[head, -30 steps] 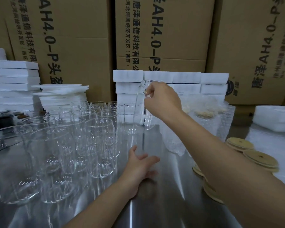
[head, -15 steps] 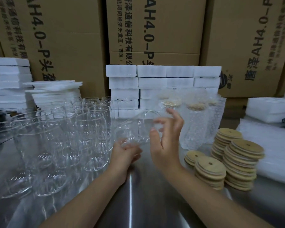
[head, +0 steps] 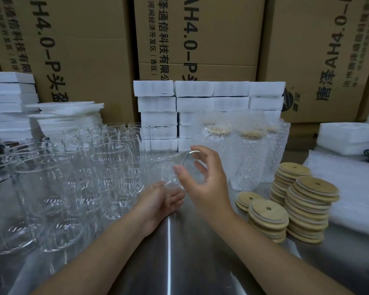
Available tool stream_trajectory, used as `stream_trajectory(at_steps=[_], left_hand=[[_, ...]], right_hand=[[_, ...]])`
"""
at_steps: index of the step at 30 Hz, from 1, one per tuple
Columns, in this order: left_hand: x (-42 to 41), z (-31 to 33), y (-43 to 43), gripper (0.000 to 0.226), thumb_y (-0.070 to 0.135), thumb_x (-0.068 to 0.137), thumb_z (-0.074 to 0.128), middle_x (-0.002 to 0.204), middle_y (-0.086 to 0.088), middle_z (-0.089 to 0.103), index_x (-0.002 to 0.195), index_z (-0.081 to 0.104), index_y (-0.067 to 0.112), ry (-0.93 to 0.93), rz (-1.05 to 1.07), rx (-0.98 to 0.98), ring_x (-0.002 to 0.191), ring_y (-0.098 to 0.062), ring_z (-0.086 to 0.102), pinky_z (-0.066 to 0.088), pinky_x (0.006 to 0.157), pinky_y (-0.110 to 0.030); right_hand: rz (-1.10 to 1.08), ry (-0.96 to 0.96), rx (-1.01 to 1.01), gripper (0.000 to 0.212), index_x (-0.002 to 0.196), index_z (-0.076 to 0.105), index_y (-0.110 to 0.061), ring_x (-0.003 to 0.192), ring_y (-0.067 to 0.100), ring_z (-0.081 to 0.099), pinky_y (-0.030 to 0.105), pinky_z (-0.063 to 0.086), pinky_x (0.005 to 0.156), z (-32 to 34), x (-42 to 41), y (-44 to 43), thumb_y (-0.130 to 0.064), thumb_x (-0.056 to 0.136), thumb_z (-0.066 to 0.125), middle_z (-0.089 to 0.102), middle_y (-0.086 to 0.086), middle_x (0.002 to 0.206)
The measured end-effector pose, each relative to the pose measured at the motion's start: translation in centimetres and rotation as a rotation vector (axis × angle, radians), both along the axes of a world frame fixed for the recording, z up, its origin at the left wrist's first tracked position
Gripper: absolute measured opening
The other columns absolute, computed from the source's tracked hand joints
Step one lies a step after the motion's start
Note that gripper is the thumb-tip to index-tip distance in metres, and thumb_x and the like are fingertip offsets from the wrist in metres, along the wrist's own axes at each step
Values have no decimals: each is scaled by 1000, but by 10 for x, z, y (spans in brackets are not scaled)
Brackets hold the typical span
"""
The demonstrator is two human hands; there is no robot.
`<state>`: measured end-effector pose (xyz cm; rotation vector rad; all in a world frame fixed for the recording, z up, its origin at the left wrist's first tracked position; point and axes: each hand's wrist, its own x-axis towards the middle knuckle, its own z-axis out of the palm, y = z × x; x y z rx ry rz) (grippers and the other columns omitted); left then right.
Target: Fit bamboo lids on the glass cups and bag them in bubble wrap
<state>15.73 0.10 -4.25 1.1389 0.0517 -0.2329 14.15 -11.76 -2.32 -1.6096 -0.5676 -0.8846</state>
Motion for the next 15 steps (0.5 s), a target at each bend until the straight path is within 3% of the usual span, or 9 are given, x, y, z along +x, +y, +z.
stream_trajectory(at_steps=[3, 6, 10, 13, 15], left_hand=[[-1, 4, 2, 39, 3, 89, 39, 136, -29, 52, 127, 44, 1, -23, -84, -21, 108, -29, 60, 48, 85, -34], [-2, 4, 6, 61, 28, 62, 60, 118, -20, 65, 120, 44, 14, -27, -158, -113, 102, -29, 65, 51, 83, -41], [-4, 5, 2, 91, 74, 70, 51, 127, -17, 63, 137, 42, 14, 25, -119, -181, 114, -31, 63, 52, 84, -45], [-4, 3, -1, 100, 76, 65, 53, 132, -13, 58, 138, 45, 6, 33, -77, -152, 121, -31, 58, 52, 89, -43], [-5, 2, -2, 94, 72, 65, 58, 127, -13, 57, 126, 54, 0, 4, -54, -123, 125, -31, 54, 49, 97, -43]], right_hand=[[-4, 15, 66, 41, 106, 52, -45, 114, 3, 54, 23, 43, 99, 5, 2, -4, -54, 70, 69, 54, -21, 111], [5, 9, 144, 41, 104, 55, -41, 113, 5, 56, 24, 44, 98, 11, 3, -9, -53, 69, 72, 58, -16, 111], [8, 14, 163, 43, 104, 55, -37, 111, 6, 57, 26, 45, 98, 15, 0, -11, -53, 67, 72, 59, -11, 111], [3, 11, 103, 44, 105, 54, -40, 112, 2, 55, 23, 44, 98, 14, -3, -9, -55, 67, 71, 56, -17, 112], [-5, 3, 41, 48, 110, 53, -39, 115, -1, 51, 18, 41, 98, 13, -6, -8, -56, 69, 69, 53, -21, 114]])
